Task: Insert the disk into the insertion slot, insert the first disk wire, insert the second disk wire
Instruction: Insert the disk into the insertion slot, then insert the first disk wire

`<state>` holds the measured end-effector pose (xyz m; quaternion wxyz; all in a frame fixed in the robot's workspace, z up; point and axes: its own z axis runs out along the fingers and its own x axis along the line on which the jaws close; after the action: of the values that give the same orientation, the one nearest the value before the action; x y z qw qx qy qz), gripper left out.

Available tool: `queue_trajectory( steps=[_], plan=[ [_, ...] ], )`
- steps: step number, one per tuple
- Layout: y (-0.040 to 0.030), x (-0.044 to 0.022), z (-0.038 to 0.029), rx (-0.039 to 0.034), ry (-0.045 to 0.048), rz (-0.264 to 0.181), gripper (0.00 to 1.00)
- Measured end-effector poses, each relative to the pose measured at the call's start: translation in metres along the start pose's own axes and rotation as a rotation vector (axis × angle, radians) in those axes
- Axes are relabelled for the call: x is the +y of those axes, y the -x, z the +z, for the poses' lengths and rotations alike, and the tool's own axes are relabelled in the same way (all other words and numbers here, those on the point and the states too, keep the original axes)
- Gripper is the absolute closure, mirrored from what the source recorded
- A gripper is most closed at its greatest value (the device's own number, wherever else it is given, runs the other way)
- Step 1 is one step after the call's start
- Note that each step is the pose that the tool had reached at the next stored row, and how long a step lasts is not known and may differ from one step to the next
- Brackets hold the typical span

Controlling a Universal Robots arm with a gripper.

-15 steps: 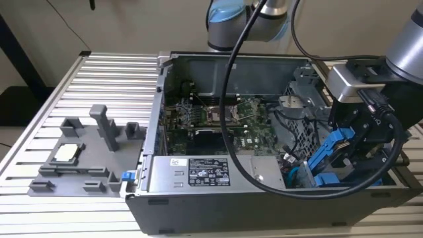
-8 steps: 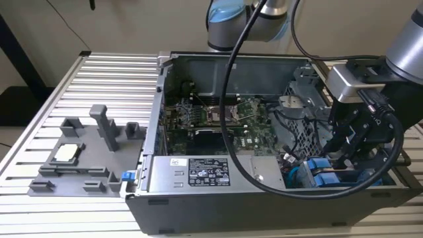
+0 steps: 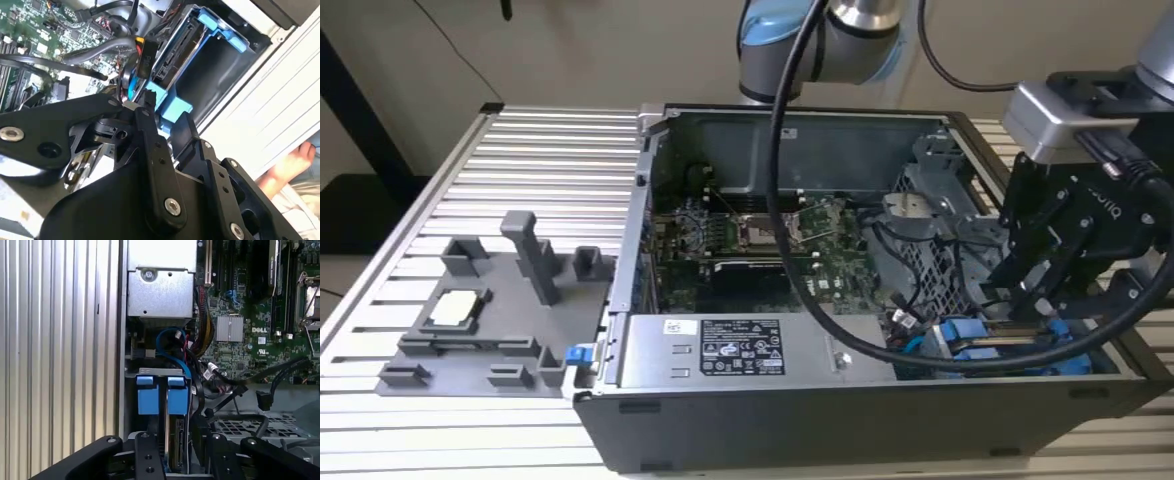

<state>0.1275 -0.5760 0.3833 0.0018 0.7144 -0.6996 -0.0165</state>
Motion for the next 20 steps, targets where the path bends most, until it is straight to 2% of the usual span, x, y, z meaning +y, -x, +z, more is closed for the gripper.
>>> queue_trajectory(
  steps=[3, 4, 5, 6, 9, 11, 12, 13, 14, 15, 19, 20],
  plan=[
    [0.0003, 0.0002, -0.0124, 0.001, 0.0, 0.0, 0.59],
    [0.0004, 0.0003, -0.0139, 0.0016, 0.0, 0.0, 0.59],
    [0.0005, 0.0005, -0.0139, 0.0011, -0.0025, 0.0, 0.59],
    [0.0005, 0.0006, -0.0139, -0.0051, -0.0118, -0.001, 0.59],
    [0.0005, 0.0015, -0.014, -0.046, -0.0472, -0.002, 0.59],
    [0.0005, 0.0017, -0.014, -0.0694, -0.0712, -0.005, 0.59],
    [0.0005, 0.0017, -0.014, -0.0774, -0.0831, -0.007, 0.59],
    [0.0006, 0.0017, -0.014, -0.0825, -0.0972, -0.01, 0.59],
    [0.0006, 0.0017, -0.0138, -0.084, -0.1071, -0.017, 0.59],
    [0.0007, 0.0016, -0.013, -0.0843, -0.1112, -0.026, 0.59],
    [0.0009, 0.0015, -0.0115, -0.0856, -0.1099, -0.062, 0.59],
    [0.0009, 0.0014, -0.0113, -0.0889, -0.1103, -0.069, 0.59]
  ],
)
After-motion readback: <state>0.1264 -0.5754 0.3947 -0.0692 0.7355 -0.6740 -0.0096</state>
